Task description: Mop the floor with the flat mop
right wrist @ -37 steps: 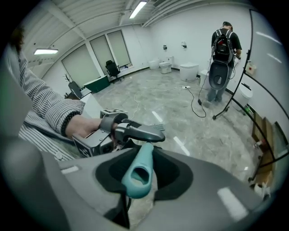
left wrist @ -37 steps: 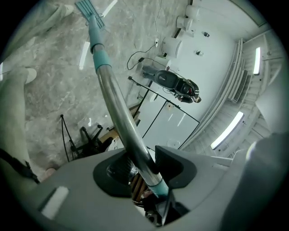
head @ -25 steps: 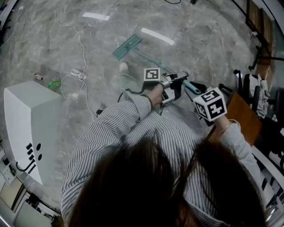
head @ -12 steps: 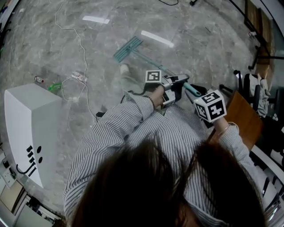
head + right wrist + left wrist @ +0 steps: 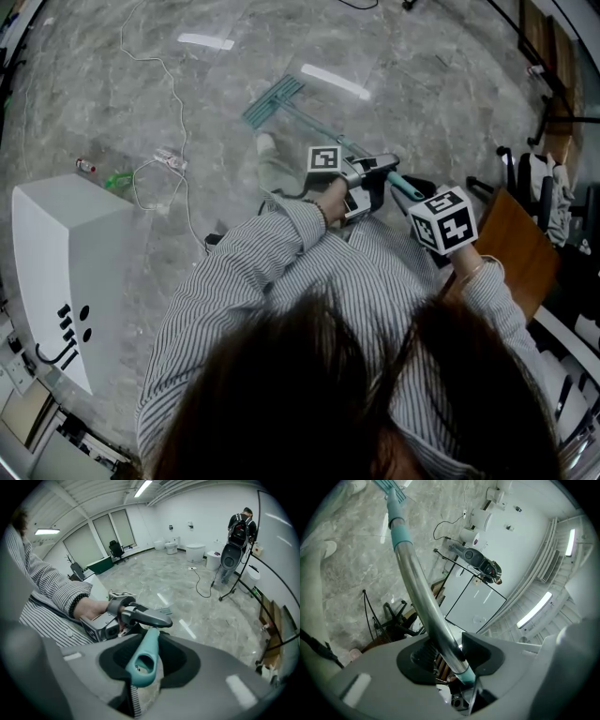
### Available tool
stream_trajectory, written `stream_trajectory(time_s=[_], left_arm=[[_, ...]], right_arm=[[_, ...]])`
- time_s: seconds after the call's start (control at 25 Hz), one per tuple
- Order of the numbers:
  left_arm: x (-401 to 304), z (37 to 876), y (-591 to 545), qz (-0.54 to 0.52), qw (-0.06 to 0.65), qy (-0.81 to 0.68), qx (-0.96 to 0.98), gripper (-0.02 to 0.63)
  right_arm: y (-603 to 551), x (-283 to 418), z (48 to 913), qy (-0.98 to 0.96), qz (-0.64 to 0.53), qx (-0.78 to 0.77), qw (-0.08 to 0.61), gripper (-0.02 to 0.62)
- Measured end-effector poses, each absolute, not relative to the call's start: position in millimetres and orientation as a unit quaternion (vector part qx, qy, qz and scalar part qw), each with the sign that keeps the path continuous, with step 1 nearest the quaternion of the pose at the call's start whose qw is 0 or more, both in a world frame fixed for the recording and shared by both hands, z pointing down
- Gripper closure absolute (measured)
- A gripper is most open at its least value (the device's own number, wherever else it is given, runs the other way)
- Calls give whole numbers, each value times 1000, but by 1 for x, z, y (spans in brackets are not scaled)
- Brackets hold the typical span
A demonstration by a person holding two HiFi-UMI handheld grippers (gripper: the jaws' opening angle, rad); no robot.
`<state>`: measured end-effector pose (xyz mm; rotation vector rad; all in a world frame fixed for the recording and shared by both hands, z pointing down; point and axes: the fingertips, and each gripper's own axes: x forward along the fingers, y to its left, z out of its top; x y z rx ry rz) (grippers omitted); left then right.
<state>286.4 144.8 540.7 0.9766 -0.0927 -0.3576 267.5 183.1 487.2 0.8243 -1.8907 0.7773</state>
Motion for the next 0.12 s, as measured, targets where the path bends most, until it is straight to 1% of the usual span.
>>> stream_trajectory(time_s=[0.12], left_arm=[[287,539,146,-173,867,-42,466,445]], right_arm=[[184,268,487,-767,311,331,453,483]])
